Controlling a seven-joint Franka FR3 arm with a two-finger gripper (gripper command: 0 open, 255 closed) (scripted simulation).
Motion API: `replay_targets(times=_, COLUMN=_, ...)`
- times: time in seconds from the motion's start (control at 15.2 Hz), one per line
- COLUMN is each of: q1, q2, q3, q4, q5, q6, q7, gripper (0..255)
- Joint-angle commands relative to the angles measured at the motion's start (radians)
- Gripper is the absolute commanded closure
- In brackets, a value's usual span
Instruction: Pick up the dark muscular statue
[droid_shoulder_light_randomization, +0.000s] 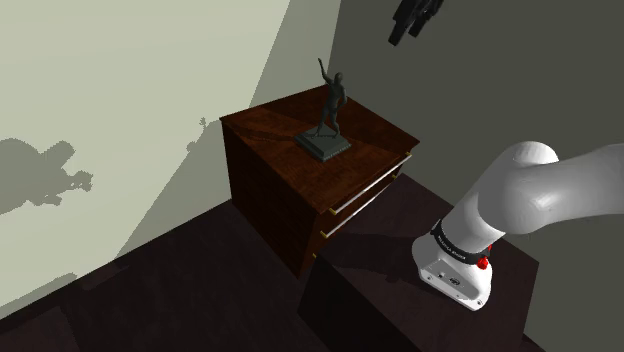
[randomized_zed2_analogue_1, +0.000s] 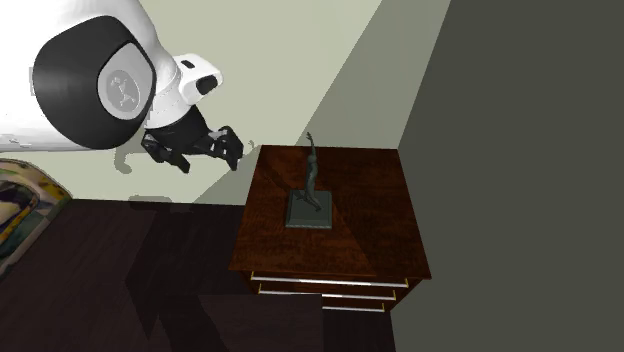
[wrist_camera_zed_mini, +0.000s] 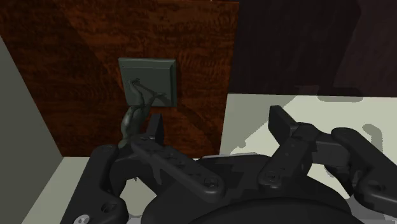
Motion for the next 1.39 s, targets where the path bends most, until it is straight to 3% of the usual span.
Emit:
replay_targets(times=0.0, q1=0.0, q2=0.0, q3=0.0, q4=0.0, q5=0.0, q6=0.0, q7=0.0, gripper=0)
replay_targets(times=0.66, q1=-0.046, q2=0.208, q3=-0.04, q4=-0.11, q5=-0.119, q6=0.332, q7=-0.041, gripper=0)
replay_targets(times=1.32, q1=-0.108, q2=0.522, q3=-0.078, q4=-0.075, q5=-0.253, q6=0.635, q7=-0.037, gripper=0)
